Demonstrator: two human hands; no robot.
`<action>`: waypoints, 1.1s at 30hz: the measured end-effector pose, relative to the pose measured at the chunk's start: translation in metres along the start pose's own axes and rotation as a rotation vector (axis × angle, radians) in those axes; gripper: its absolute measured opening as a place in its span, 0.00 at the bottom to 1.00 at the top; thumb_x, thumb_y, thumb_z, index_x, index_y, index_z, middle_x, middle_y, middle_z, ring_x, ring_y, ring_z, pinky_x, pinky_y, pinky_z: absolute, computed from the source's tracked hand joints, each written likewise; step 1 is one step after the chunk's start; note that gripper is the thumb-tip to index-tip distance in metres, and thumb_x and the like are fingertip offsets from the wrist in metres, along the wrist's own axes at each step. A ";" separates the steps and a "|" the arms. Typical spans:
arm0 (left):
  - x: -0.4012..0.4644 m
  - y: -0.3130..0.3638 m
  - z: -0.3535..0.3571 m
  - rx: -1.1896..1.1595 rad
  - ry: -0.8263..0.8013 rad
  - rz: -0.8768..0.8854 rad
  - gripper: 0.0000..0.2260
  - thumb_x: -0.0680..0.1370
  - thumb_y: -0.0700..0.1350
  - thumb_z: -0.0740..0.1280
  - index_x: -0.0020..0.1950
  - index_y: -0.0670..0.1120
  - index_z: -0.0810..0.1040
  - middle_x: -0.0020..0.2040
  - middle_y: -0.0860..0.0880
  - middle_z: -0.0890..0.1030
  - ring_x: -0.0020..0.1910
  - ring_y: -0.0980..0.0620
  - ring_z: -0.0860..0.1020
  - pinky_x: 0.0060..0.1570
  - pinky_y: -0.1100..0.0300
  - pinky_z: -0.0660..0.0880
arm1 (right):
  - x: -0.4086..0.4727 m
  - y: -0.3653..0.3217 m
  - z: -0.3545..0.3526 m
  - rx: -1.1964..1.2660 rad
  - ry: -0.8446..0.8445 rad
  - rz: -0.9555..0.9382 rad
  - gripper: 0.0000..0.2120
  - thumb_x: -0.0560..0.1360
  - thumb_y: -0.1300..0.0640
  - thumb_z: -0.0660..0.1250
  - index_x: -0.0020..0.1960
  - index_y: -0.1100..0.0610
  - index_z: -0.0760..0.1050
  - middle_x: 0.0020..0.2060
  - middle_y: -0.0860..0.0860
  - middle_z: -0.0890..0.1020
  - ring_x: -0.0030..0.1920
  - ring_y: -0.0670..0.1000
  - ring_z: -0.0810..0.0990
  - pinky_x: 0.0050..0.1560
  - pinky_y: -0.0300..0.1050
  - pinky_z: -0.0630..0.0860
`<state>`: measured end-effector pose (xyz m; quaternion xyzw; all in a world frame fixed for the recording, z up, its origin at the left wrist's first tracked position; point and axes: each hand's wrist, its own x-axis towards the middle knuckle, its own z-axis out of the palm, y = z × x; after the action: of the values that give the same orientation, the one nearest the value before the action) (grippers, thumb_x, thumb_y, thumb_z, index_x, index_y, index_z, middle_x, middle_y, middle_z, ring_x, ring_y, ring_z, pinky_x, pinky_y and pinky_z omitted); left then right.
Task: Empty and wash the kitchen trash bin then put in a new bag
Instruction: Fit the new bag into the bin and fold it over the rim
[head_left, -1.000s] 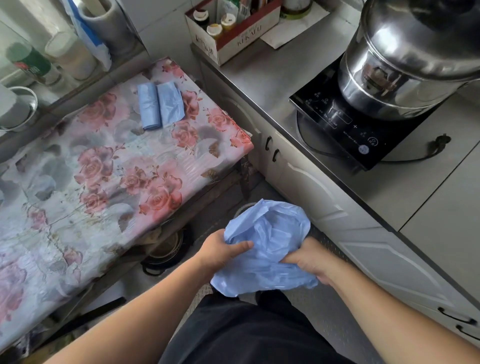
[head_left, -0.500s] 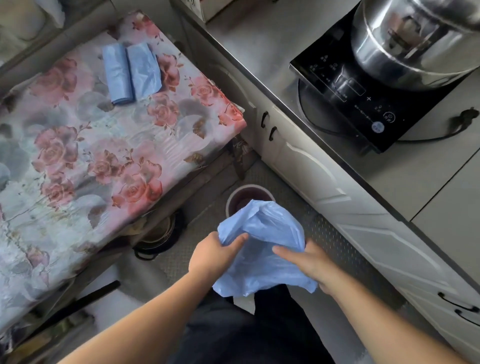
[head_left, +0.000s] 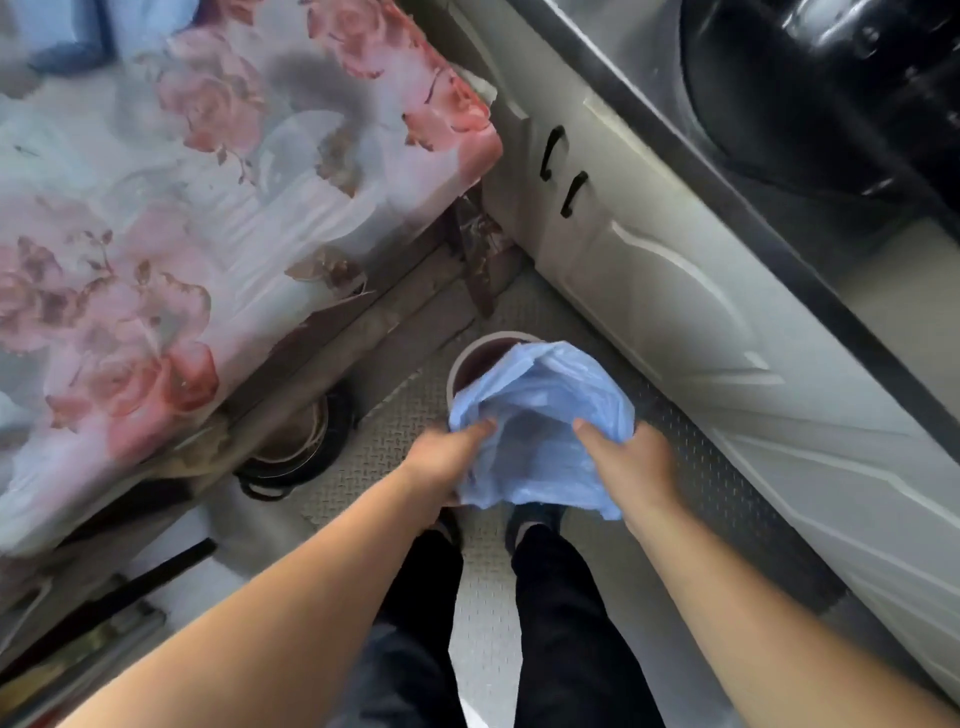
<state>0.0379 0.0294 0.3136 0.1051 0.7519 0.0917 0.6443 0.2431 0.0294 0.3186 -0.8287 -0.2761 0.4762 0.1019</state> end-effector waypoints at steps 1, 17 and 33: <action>0.014 -0.001 0.001 -0.018 -0.019 0.009 0.15 0.73 0.52 0.75 0.55 0.46 0.82 0.49 0.44 0.86 0.46 0.44 0.86 0.49 0.47 0.84 | 0.010 0.003 0.008 0.030 -0.021 -0.001 0.12 0.70 0.46 0.74 0.43 0.55 0.79 0.33 0.51 0.84 0.32 0.52 0.84 0.26 0.43 0.77; 0.230 -0.031 -0.008 0.047 -0.126 0.352 0.10 0.74 0.38 0.74 0.49 0.50 0.79 0.41 0.56 0.86 0.43 0.57 0.82 0.42 0.63 0.75 | 0.193 0.067 0.118 0.303 -0.120 0.252 0.08 0.69 0.61 0.71 0.46 0.64 0.80 0.40 0.61 0.84 0.41 0.61 0.85 0.40 0.52 0.78; 0.301 -0.042 -0.007 -0.213 0.092 -0.067 0.20 0.72 0.58 0.75 0.57 0.48 0.83 0.52 0.47 0.87 0.49 0.47 0.85 0.42 0.51 0.85 | 0.250 0.104 0.148 0.379 -0.296 0.295 0.16 0.70 0.56 0.76 0.55 0.63 0.81 0.46 0.61 0.87 0.46 0.62 0.87 0.55 0.63 0.81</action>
<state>-0.0154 0.0719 0.0175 0.0064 0.7698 0.1543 0.6193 0.2546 0.0681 0.0124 -0.7474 -0.0704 0.6450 0.1431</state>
